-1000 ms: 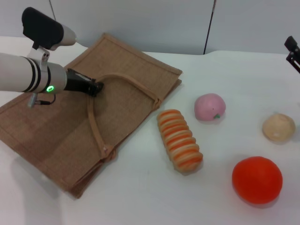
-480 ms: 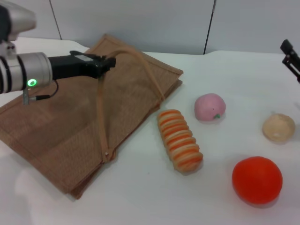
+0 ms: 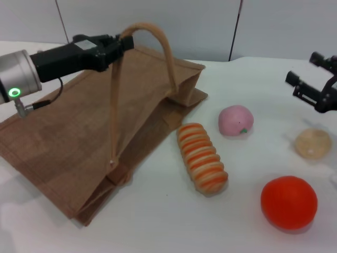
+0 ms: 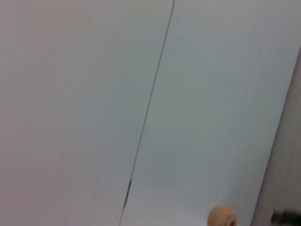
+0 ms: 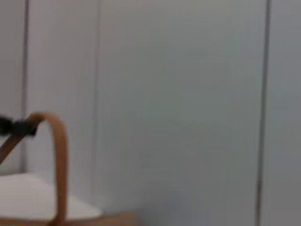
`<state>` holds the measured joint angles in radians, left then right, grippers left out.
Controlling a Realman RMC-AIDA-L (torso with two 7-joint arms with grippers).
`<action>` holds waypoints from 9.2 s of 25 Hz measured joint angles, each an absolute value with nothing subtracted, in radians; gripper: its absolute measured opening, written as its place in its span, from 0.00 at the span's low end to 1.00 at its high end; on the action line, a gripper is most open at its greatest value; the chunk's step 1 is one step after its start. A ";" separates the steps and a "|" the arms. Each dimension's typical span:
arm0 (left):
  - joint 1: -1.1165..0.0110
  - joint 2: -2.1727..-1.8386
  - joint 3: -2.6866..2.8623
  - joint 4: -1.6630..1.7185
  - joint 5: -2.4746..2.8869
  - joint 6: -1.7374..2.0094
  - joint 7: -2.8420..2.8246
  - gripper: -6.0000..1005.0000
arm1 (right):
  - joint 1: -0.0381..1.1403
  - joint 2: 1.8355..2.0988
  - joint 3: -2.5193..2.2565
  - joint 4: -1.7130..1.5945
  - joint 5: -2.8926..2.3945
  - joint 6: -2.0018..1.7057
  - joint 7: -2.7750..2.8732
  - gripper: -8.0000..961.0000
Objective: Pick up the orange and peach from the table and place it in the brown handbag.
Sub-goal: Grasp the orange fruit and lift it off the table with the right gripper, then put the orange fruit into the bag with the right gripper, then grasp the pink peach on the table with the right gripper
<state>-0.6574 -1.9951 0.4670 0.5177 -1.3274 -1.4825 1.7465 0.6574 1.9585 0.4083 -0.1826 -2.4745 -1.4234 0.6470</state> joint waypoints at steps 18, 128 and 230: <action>-0.591 -1.992 0.155 0.517 -1.382 -1.708 1.752 0.13 | 0.682 1.930 -0.144 -0.470 -2.597 -1.596 1.254 0.78; -0.758 -2.026 0.101 0.359 -1.531 -1.890 1.692 0.13 | 1.187 2.028 -0.283 -0.029 -2.427 -1.115 0.917 0.13; -0.531 -2.023 0.035 0.249 -1.689 -1.800 1.819 0.13 | 0.907 2.018 -0.436 -0.282 -2.376 -1.092 1.235 0.12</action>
